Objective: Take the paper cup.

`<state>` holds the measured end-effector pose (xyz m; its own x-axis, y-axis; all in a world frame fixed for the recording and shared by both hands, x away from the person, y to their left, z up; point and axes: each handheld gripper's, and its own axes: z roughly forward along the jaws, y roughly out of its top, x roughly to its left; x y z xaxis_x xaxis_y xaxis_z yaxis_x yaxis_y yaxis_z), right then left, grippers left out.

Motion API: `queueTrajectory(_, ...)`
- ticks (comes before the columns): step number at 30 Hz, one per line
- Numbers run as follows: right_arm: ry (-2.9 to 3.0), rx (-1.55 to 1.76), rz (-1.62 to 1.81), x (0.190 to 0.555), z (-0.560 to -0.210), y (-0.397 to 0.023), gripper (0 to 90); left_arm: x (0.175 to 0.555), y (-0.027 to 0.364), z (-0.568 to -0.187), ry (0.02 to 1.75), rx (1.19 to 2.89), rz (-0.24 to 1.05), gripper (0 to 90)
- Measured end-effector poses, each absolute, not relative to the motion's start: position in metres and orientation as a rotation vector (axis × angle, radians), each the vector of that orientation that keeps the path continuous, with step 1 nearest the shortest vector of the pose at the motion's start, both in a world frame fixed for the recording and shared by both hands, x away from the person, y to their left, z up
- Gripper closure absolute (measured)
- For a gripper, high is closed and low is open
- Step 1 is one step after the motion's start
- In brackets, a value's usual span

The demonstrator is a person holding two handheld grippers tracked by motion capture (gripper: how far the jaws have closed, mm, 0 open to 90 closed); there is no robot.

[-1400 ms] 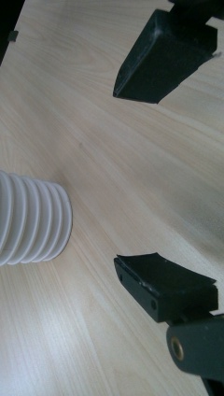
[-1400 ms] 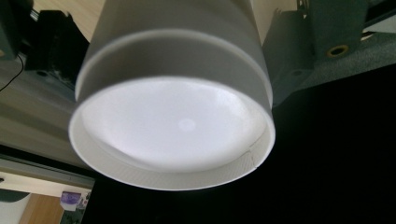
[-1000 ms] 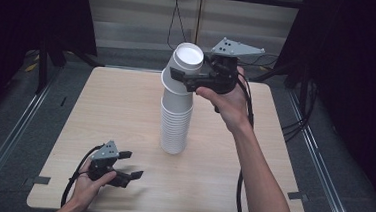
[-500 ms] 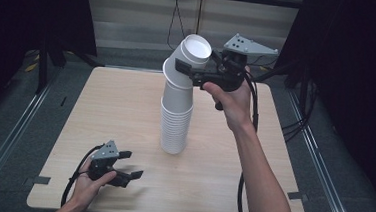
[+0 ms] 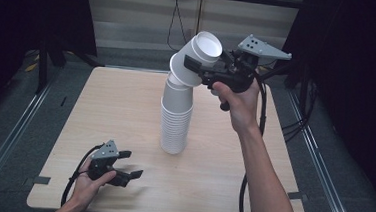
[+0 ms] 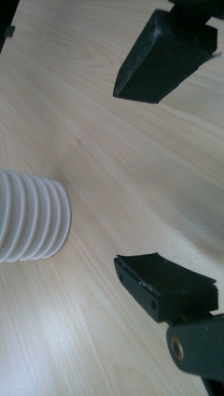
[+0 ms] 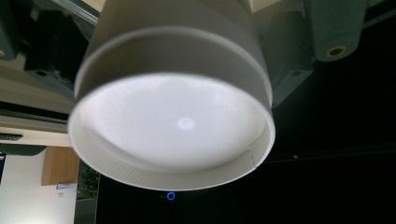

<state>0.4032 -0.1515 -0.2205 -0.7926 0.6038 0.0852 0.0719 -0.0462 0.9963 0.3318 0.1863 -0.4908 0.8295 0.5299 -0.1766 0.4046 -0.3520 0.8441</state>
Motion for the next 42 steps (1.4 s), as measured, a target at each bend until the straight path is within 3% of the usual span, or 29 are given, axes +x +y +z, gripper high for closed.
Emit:
queueTrajectory(20, 1.847, 0.783, 1.841, 0.375, -0.229, -0.195, 19.9, 0.333, 0.185, -0.490, 0.708, 1.983, 0.171, 15.8)
queueTrajectory(31, 1.852, 0.825, 1.857, 0.356, -0.255, -0.203, 19.9, 0.334, 0.187, -0.489, 0.707, 1.979, 0.179, 15.8)
queueTrajectory(34, 1.859, 0.832, 1.848, 0.351, -0.261, -0.202, 19.9, 0.332, 0.193, -0.481, 0.685, 1.966, 0.260, 15.8)
queueTrajectory(37, 1.871, 0.842, 1.827, 0.347, -0.266, -0.202, 19.9, 0.334, 0.199, -0.484, 0.735, 1.924, 0.188, 15.8)
queueTrajectory(42, 1.891, 0.859, 1.808, 0.343, -0.276, -0.200, 19.9, 0.337, 0.199, -0.484, 0.739, 1.927, 0.198, 15.8)
